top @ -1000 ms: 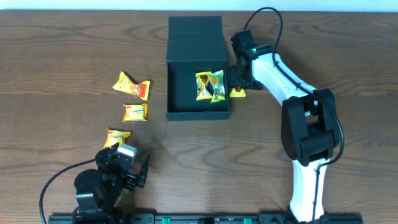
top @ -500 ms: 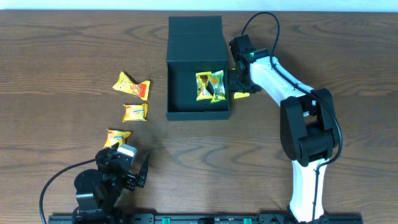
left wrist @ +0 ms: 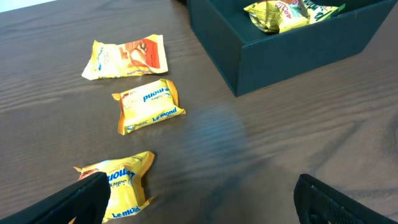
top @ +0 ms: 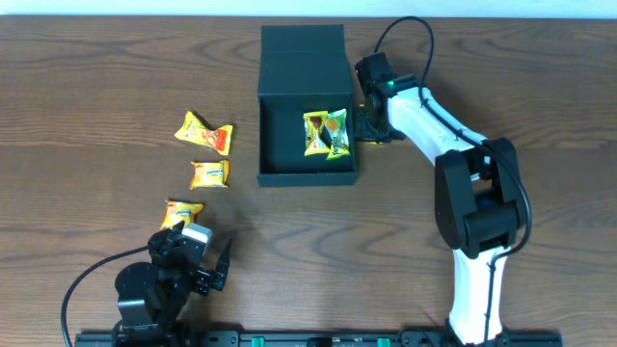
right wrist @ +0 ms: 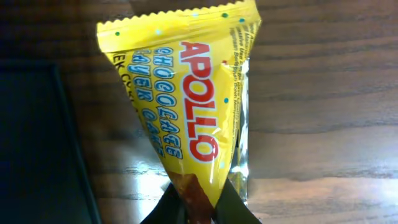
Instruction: Pack container
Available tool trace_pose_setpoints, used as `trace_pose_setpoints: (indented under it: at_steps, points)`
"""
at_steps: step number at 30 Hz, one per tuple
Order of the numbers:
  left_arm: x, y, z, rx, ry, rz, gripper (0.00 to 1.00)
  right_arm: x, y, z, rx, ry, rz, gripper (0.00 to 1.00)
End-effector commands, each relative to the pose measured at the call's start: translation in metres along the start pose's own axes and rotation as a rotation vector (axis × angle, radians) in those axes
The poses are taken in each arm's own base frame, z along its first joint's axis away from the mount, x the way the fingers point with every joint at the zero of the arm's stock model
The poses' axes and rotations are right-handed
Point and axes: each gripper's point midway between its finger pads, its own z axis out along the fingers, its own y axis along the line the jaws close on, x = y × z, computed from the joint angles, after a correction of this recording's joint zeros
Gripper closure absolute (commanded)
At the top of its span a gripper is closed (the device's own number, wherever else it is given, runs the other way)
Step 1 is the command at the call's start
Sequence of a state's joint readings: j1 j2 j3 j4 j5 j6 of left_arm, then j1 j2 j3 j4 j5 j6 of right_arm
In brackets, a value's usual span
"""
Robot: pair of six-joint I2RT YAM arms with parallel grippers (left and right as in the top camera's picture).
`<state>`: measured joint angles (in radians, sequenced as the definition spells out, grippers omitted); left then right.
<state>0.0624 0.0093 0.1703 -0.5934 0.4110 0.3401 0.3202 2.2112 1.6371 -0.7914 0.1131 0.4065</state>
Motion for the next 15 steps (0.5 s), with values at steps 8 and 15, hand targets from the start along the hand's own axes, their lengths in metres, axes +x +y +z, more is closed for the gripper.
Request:
trace_pose_setpoints:
  at_steps: [8, 15]
  points:
    - [0.003, 0.0, 0.002, 0.001, 0.002, -0.003, 0.05, -0.084, 0.01, -0.105, -0.028, -0.198, 0.029, 0.99]
    - [0.003, 0.0, 0.002, 0.001, 0.002, -0.003, 0.05, -0.075, 0.094, -0.172, -0.284, -0.215, -0.08, 0.98]
